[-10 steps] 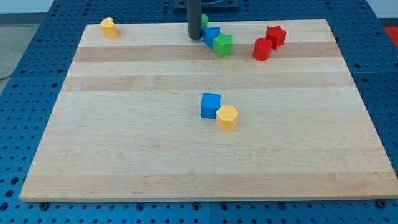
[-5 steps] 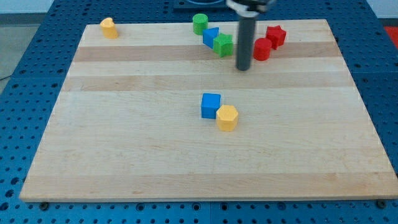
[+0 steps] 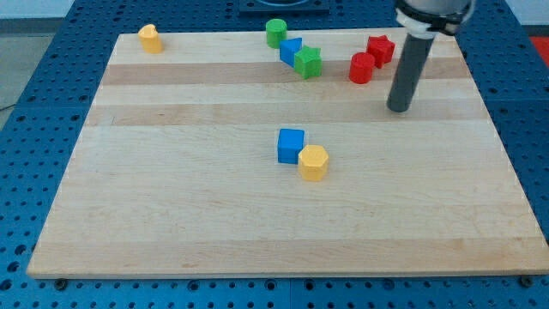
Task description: Slide the red star into the red circle
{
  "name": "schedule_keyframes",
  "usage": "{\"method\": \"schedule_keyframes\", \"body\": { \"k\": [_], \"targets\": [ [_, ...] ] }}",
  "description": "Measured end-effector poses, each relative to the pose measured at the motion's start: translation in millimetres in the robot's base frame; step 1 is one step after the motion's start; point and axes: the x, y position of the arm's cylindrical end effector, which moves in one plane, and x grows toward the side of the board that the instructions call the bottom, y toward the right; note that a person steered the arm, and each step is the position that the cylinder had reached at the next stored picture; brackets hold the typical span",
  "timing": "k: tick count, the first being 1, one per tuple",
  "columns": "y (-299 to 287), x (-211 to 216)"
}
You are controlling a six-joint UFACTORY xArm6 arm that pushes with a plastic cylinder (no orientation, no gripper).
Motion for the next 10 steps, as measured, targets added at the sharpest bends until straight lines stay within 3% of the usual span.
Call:
{"method": "schedule_keyframes", "body": {
  "k": [1, 2, 3, 4, 6, 7, 9, 10],
  "targets": [
    [43.7, -30.9],
    [73.0, -91.6],
    [60.0, -142.7],
    [7.7, -158.6],
    [-72.4, -86.6],
    [-87.9, -84.1],
    [-98.7, -132.9],
    [-140.5, -132.0]
  ]
}}
